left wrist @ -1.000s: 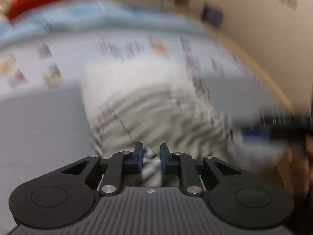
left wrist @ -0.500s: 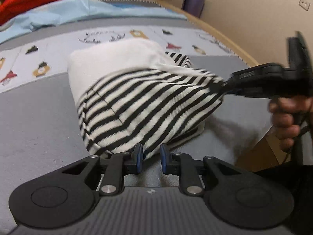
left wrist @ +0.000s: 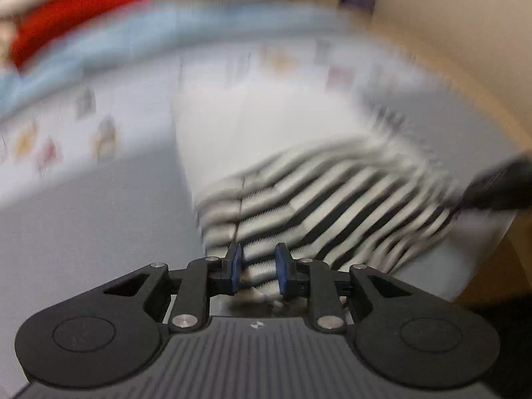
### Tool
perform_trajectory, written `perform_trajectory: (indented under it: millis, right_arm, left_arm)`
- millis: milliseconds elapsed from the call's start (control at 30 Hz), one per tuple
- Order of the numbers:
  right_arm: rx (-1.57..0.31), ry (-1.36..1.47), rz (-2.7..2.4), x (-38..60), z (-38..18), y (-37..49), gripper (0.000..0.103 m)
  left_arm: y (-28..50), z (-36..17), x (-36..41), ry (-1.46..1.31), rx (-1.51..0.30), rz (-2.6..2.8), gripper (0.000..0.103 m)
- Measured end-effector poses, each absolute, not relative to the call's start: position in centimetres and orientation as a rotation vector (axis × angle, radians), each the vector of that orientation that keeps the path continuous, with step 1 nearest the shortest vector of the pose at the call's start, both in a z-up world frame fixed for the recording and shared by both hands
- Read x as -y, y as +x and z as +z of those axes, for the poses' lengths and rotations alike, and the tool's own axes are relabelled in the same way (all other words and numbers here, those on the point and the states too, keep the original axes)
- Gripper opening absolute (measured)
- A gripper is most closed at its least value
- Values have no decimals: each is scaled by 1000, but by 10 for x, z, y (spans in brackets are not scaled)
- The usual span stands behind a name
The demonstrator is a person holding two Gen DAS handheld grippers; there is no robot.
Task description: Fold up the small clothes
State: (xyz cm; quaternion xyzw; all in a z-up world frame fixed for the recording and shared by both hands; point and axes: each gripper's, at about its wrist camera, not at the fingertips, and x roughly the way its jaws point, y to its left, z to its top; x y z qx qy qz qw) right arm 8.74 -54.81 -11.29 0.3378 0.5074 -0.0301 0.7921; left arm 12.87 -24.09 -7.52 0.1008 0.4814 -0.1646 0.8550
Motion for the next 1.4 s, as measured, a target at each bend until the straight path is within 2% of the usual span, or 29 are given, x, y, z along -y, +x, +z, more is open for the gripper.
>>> perform_trajectory:
  millis: [33,167,233,267,300,400,500,633,767,833,867,900,933,967,1033,1100,1167,1400]
  right_arm:
    - [-1103,714,-76,547,-114,88,6]
    - [-1134,694,-76,548,-119,88,6]
    - [-1117,671,-60,545,-112,90,9]
    - [-1099,658,-61,544,-106,90,11]
    - [-1077,639,-72,543,-99,88,19]
    - [-958,531,-118,537,-77,82,36]
    - [-867,481,-56,525,-64,88,39]
    - [-902,463,72,501,-75,108,42]
    - [-1073,326,18,482,-102,127,41]
    - [-1113,379,-18,488,-110,130,41]
    - [-1115,412,-13,492,-111,131,37]
    - [-1114,415,-12,493,-111,131,20]
    - [-1121,383,-28,492,-111,133,3]
    - [-1129,348,-43,491,-113,133,1]
    - [-1140,331,-51,491,-117,134,0]
    - [-1143,331,-46,491,-118,135,0]
    - [-1145,317,-43,486,-117,137,0]
    - [-1130,337,76,441,-105,151,0]
  left_arm:
    - [131,-85,236,204,-1046,-351,25]
    - [129,-70,232,204,-1004,-397,26]
    - [133,-62,224,166,-993,-405,29]
    - [136,-57,218,137,-981,-405,36]
    - [141,-51,211,100,-963,-394,47]
    - [164,-39,191,-38,-920,-356,59]
    - [196,-38,173,-214,-938,-319,70]
    - [238,-54,163,-363,-1006,-282,72]
    - [268,-77,160,-463,-1060,-279,74]
    - [279,-89,158,-511,-1078,-288,76]
    - [283,-96,158,-534,-1088,-291,77]
    - [286,-102,158,-554,-1094,-293,79]
    - [288,-107,158,-573,-1099,-297,79]
    - [290,-111,159,-588,-1103,-306,76]
    - [292,-115,160,-575,-1098,-321,65]
    - [294,-114,159,-543,-1091,-343,45]
    - [295,-109,152,-526,-1086,-367,36]
    - [289,-75,90,-459,-1019,-296,33]
